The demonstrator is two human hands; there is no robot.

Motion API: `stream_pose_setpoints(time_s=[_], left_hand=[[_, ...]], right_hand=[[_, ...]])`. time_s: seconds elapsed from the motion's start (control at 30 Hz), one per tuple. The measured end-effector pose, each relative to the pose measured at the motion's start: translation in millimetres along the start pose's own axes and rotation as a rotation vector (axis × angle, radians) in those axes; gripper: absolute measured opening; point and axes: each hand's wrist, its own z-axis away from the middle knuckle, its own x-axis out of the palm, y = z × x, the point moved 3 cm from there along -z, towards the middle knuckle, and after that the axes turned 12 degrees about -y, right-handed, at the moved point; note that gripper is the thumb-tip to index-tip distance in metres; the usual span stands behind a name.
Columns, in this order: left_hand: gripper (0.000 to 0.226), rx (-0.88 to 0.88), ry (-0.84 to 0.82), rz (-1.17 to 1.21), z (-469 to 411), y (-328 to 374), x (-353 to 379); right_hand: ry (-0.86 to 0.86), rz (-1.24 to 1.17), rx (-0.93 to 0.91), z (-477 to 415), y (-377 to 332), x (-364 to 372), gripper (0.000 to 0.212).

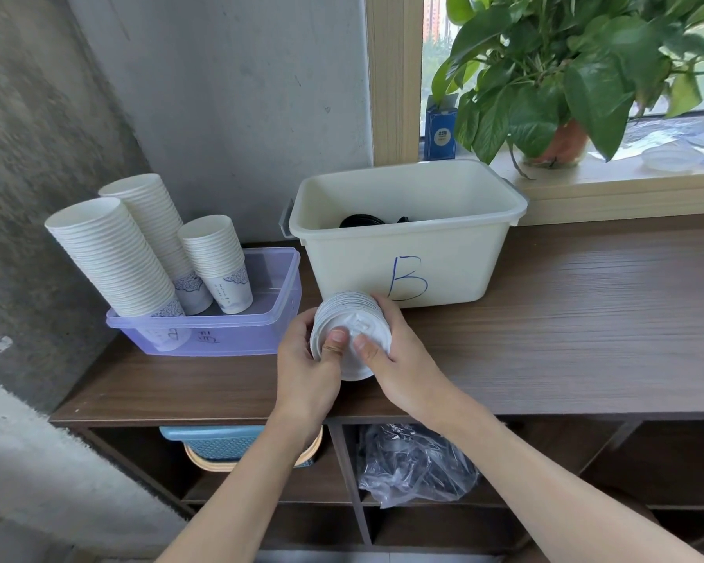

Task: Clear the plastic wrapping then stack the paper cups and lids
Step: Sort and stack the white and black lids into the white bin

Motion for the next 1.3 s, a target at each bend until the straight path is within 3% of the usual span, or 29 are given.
stream_pose_setpoints(time_s=[0.2,0.37,0.5,0.7,1.0,1.1,1.3], left_hand=[[0.022,0.044,-0.057,-0.033,0.6,2.5,0.8],[0.059,0.076,-0.16,0.024,2.9,3.5,-0.7],[0.049,0.133,-0.152,0.064,3.4,7.2,-1.3],[0.051,0.109,-0.096,0.209,5.4,8.8,-3.2],[0.052,0.121,-0.141,0.071,1.9,5.7,-1.6],[0.05,0.126,-0.126,0.04,0.3,1.9,-2.4],[0.032,0.123,-0.068,0.031,0.5,-1.6,0.5]], right_hand=[[0.046,0.062,-0.011,0.9,1.0,-0.3,0.041],[0.052,0.116,-0.016,1.2,-0.5,-1.2,0.051],[0.063,0.126,-0.011,1.6,-2.4,-1.7,0.055],[-0.013,0.082,0.016,3.5,-8.9,-3.3,0.042],[0.028,0.092,0.028,2.1,-3.7,-2.1,0.04],[0.052,0.124,0.027,1.1,-1.9,-0.4,0.048],[0.056,0.141,0.035,1.4,-2.8,1.1,0.05]])
